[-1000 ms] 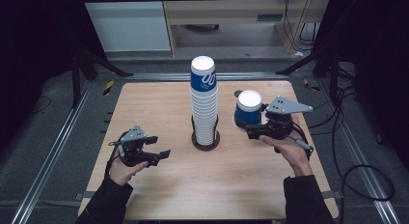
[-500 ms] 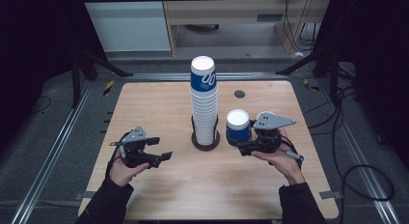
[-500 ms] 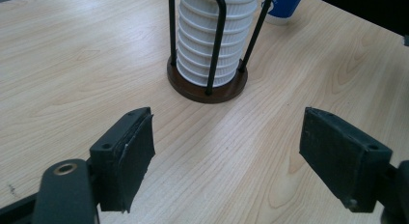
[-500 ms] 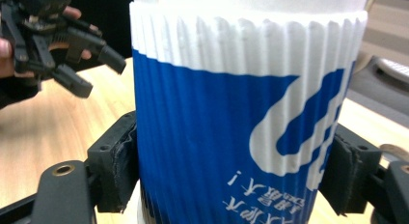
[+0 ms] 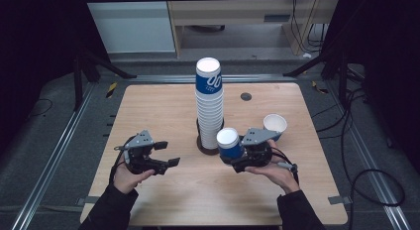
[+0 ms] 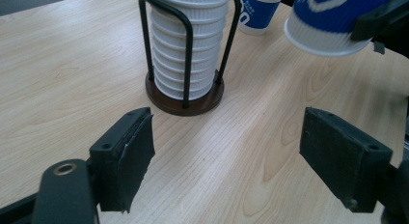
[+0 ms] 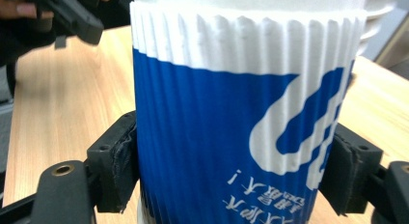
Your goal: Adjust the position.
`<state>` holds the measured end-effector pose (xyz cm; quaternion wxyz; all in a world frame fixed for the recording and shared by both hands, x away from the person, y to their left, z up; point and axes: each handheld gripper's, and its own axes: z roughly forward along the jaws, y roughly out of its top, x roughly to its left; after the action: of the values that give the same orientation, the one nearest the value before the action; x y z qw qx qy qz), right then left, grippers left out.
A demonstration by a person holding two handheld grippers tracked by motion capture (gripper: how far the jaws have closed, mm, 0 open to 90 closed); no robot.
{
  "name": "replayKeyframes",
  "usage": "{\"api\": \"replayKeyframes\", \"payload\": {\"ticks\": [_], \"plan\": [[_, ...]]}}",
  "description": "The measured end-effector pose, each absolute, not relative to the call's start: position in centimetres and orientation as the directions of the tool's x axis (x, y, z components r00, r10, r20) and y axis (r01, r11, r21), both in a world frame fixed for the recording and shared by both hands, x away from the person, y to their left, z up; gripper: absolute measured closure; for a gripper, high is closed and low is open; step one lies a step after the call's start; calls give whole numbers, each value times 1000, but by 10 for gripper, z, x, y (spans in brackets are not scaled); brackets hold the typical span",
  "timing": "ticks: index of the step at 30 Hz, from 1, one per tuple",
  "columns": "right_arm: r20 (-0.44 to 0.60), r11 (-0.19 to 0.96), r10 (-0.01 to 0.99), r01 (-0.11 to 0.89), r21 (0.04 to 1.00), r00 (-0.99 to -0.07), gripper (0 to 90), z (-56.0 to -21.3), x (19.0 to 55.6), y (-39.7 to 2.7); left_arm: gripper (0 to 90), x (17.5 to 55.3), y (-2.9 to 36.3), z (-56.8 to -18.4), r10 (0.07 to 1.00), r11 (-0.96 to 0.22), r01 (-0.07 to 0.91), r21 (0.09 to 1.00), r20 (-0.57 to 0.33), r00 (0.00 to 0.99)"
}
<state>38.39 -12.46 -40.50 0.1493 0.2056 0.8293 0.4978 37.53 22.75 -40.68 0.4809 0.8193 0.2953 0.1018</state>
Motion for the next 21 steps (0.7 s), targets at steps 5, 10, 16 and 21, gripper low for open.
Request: {"api": "replayKeyframes", "payload": {"ticks": [5,10,16,21], "plan": [[-53,449,457,178,875,-888,213,-411,383,-114,190,373,223,-405,568,-367,381,849,-120,814],[-53,465,429,170,869,-902,214,-418,382,-105,189,371,220,-403,556,-366,374,852,-122,822],[-56,503,396,165,848,-917,214,-429,381,-92,186,369,216,-402,542,-369,368,854,-124,831],[-63,524,377,157,837,-924,214,-433,381,-85,181,367,211,-402,532,-375,362,853,-122,838]]}}
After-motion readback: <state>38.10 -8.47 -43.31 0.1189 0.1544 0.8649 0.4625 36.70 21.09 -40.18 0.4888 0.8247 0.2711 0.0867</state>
